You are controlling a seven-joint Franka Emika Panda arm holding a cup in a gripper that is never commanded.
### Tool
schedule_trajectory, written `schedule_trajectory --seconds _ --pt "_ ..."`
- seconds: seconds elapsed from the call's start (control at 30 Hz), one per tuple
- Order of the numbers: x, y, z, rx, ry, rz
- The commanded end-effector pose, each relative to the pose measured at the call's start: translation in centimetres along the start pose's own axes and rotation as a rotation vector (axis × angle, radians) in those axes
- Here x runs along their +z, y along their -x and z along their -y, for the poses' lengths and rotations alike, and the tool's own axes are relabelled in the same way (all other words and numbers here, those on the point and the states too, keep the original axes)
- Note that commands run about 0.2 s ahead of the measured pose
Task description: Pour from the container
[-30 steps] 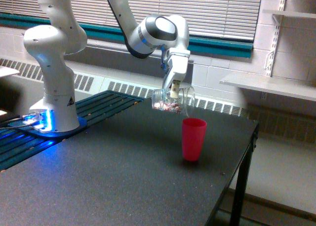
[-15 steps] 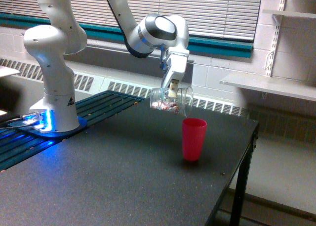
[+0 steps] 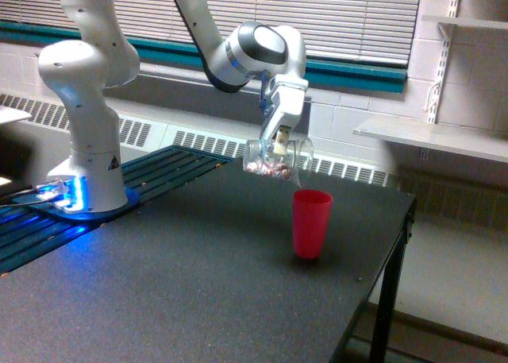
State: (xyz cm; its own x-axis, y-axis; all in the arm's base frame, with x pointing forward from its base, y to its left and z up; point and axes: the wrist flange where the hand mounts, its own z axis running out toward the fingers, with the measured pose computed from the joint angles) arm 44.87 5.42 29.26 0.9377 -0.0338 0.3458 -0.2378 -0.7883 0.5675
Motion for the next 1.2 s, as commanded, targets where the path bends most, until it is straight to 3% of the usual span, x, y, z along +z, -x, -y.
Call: schedule_trajectory --seconds 0.03,1.2 --pt "-0.33 -0.11 0.65 -0.044 0.021 -0.014" --pt "-0.25 0.12 0.03 -0.047 0.031 -0.016"
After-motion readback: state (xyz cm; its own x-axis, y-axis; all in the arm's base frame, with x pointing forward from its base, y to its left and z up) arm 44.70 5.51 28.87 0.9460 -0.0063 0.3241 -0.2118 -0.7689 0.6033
